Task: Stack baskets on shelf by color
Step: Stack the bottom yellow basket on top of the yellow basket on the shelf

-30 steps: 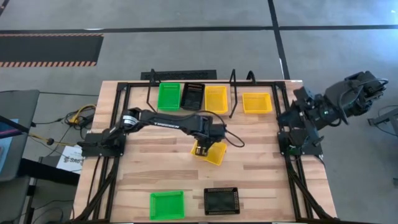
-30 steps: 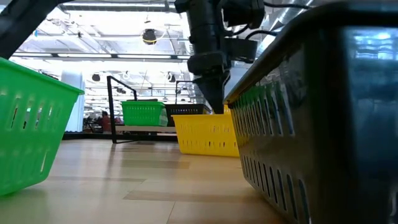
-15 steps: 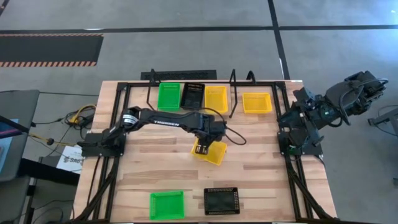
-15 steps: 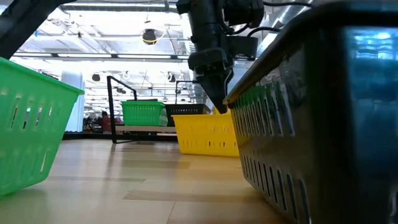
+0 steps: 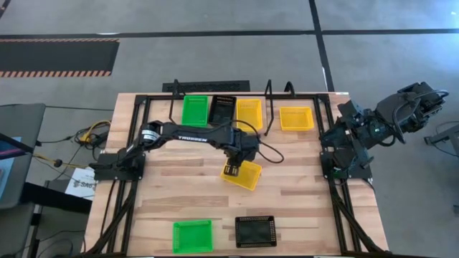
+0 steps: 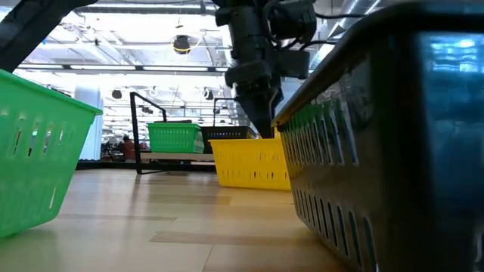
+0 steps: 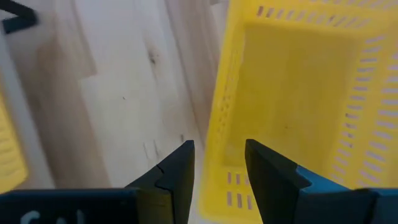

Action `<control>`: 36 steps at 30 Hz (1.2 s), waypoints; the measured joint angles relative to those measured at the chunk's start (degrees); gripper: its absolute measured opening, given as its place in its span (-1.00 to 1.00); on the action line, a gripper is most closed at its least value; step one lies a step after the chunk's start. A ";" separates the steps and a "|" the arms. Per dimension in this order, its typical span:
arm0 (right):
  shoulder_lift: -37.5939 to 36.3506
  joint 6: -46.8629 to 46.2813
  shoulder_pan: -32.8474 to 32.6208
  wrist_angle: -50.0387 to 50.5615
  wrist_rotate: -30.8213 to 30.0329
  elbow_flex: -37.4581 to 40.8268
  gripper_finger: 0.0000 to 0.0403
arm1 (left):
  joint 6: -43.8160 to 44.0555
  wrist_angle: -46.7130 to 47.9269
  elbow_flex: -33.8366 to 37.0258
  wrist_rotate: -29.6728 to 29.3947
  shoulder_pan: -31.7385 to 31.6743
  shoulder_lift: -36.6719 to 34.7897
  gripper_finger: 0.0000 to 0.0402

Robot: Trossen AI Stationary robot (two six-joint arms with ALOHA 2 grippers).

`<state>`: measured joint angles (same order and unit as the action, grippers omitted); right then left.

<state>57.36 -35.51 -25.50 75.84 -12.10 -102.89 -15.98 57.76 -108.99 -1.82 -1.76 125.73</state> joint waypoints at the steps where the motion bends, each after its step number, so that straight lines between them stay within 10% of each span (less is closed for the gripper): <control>1: 0.00 -0.02 0.00 -0.05 0.00 0.00 -0.39 | -0.21 -0.28 0.59 0.06 0.06 0.00 -0.35; 36: 0.06 1.07 0.02 -2.19 0.00 0.02 -0.39 | 2.71 -5.21 2.60 4.67 -1.25 5.64 -0.35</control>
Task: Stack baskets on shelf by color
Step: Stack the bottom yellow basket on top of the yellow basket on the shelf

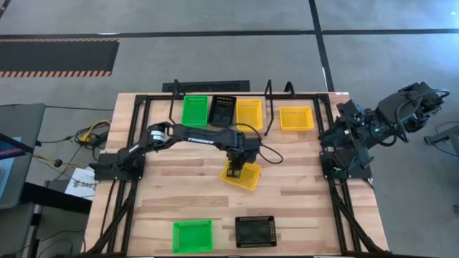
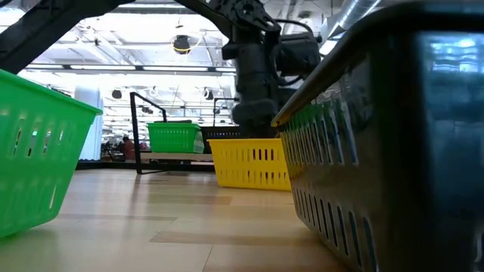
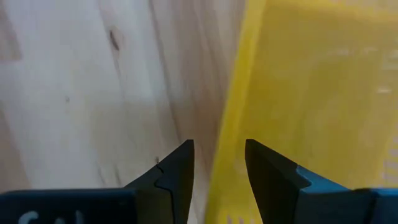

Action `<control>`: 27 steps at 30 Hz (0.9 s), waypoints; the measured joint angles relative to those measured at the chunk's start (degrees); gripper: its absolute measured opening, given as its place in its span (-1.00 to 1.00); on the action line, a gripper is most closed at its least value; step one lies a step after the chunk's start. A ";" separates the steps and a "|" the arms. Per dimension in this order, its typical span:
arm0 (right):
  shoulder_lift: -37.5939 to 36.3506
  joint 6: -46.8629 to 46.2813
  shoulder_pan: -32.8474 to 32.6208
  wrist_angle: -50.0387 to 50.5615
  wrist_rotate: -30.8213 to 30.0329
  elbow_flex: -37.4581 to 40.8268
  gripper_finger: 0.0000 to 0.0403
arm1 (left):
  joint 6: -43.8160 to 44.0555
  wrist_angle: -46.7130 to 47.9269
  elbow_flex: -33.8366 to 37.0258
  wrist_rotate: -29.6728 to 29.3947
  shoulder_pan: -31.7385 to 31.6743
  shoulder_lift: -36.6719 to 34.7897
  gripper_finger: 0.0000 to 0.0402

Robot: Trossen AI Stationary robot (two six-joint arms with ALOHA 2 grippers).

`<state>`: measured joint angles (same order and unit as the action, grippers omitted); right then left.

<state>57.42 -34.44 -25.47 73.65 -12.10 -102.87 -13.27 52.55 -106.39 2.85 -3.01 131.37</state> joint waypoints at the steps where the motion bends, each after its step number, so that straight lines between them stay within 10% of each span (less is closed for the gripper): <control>1: 0.01 0.00 0.00 0.02 0.00 0.00 -0.39 | 0.03 0.25 0.00 0.16 0.00 0.20 -0.35; 15: 0.01 0.44 0.00 0.19 0.00 0.00 -0.39 | 17.39 -1.45 -0.79 11.77 -1.92 -0.16 -0.99; 27: -0.08 2.35 0.00 2.16 0.00 0.00 -0.40 | 28.13 -0.42 -14.64 -0.23 -0.71 -6.57 -1.00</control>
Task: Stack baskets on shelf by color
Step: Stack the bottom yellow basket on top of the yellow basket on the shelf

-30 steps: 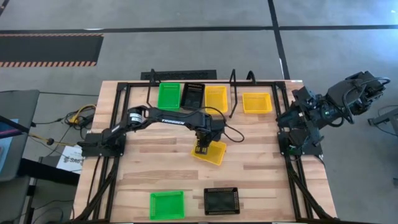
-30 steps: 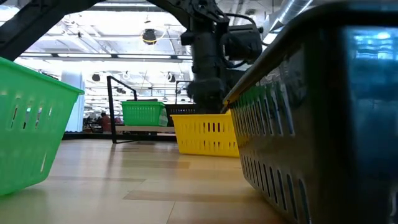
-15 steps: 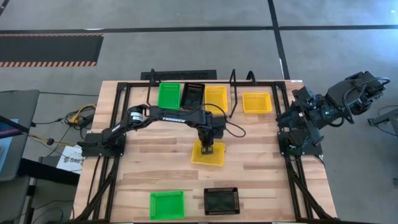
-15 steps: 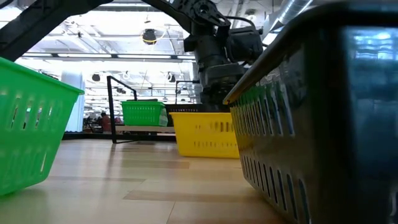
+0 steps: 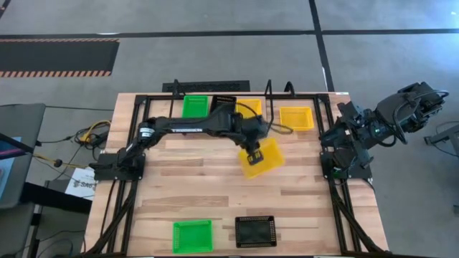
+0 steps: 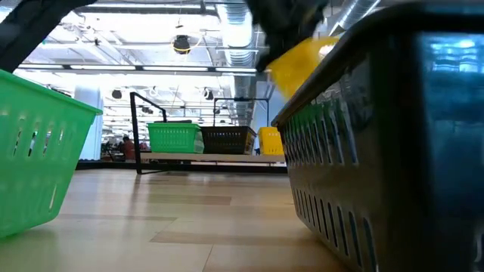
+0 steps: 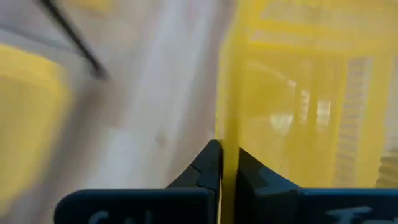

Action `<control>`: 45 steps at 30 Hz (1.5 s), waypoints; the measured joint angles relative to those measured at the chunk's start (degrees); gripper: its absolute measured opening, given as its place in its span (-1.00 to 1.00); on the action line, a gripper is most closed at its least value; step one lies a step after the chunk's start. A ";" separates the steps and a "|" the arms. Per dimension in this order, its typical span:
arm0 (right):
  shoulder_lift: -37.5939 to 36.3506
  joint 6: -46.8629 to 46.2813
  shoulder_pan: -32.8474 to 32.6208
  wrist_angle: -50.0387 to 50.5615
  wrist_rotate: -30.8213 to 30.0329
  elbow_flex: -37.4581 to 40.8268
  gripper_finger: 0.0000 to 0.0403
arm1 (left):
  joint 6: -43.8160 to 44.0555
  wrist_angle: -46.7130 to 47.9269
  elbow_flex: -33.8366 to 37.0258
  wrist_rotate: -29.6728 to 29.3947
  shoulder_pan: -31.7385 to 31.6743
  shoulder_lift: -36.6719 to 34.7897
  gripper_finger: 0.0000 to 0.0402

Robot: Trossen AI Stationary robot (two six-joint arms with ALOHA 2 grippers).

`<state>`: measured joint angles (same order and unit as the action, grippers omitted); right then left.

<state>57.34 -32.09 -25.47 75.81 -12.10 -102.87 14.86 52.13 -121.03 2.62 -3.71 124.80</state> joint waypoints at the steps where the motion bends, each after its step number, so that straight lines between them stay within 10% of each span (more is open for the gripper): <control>1: -0.02 0.59 0.00 0.30 0.00 0.00 -0.41 | 0.93 0.29 -1.59 -2.90 0.03 -0.73 -1.00; 12: -0.04 2.08 0.00 14.23 -4.21 0.00 -0.95 | 20.32 5.81 -12.75 -31.68 -1.62 -4.03 -1.00; 23: -0.46 3.94 0.00 14.17 -30.16 0.00 -0.98 | 30.63 18.43 -12.72 -33.55 -5.13 -3.97 -1.00; 45: -24.16 11.93 10.95 14.21 -31.71 -0.02 -0.99 | 45.55 16.25 -12.73 -34.95 -8.74 -3.30 -1.00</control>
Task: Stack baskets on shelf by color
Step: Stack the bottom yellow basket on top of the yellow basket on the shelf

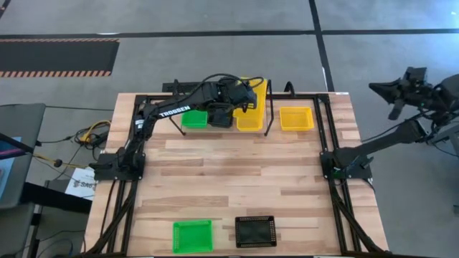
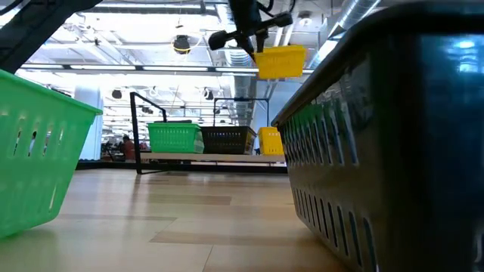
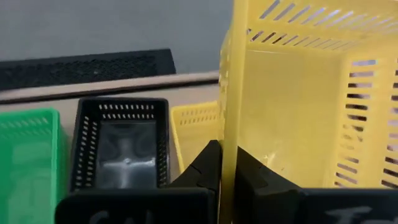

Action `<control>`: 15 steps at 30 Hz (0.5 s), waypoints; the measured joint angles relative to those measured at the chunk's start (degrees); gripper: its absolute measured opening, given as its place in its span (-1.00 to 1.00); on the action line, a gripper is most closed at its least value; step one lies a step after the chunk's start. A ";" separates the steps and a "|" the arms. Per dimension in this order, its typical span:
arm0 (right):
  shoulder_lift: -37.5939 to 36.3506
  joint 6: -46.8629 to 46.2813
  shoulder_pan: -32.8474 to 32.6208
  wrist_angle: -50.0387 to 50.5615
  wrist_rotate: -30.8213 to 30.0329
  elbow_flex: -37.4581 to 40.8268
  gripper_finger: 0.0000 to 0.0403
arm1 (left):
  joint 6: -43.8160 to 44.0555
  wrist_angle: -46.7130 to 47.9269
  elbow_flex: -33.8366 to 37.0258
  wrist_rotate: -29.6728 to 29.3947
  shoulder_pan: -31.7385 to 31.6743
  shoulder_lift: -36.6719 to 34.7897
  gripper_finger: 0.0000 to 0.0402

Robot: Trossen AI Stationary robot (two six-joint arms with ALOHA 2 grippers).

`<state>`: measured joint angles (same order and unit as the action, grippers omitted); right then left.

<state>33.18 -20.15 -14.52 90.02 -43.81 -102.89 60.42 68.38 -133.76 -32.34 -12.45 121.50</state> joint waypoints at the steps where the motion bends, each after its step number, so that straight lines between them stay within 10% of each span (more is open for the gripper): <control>1: -0.60 0.77 0.56 0.04 0.02 0.00 -0.99 | 1.92 -0.40 -0.06 -1.17 0.23 0.45 -1.00; 15: -5.92 8.63 6.12 0.01 4.41 -0.04 -0.99 | 16.38 0.05 0.09 2.26 0.48 8.20 -1.00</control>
<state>27.27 -11.53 -8.40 90.03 -39.40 -102.94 76.80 68.43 -133.67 -30.08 -11.97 129.71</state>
